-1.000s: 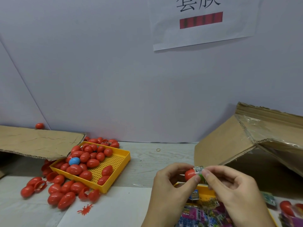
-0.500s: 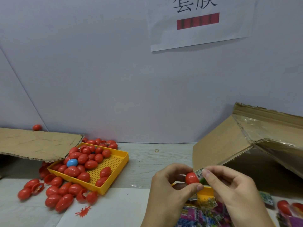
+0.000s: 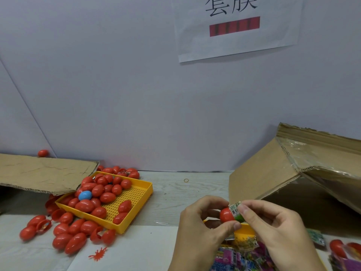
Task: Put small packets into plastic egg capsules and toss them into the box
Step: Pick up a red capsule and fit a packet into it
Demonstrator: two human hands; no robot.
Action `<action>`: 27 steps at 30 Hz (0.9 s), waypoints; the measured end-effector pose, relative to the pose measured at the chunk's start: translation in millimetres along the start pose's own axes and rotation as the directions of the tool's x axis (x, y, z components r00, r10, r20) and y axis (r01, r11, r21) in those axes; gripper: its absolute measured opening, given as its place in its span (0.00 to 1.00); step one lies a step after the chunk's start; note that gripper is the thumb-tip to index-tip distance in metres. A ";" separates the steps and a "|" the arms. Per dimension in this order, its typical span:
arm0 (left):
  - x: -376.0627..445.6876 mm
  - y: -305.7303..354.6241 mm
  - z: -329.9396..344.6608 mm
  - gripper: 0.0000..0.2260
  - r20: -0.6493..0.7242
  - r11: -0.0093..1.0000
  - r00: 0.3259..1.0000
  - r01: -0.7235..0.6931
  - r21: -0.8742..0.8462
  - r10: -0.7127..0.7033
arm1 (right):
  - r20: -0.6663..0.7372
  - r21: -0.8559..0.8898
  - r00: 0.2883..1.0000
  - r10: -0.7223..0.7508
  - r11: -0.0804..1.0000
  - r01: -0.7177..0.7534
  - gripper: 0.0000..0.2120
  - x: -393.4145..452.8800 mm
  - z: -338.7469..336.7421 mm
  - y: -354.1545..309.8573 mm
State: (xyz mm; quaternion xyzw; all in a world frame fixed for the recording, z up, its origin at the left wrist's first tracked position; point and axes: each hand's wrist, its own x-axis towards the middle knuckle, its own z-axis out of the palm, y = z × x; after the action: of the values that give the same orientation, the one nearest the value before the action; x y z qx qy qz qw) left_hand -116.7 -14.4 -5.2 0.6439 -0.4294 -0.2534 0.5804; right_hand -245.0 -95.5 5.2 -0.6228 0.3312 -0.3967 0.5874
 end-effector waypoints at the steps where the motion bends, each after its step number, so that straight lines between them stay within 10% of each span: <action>1: 0.0 -0.4 -0.1 0.15 -0.001 1.000 1.000 -0.001 -0.002 0.001 | 0.001 -0.006 1.000 -0.007 1.000 0.007 0.09 -0.3 -0.2 0.3; 27: 1.1 0.0 2.0 0.16 -0.004 0.997 0.997 -0.076 0.024 0.076 | 0.068 0.031 0.996 0.059 0.998 -0.061 0.10 1.8 -5.1 0.8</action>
State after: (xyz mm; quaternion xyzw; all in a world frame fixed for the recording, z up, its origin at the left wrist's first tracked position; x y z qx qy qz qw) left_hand -117.8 -16.5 -5.4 0.6346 -0.4553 -0.2244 0.5828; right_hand -248.6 -99.6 4.5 -0.6157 0.3233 -0.3633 0.6200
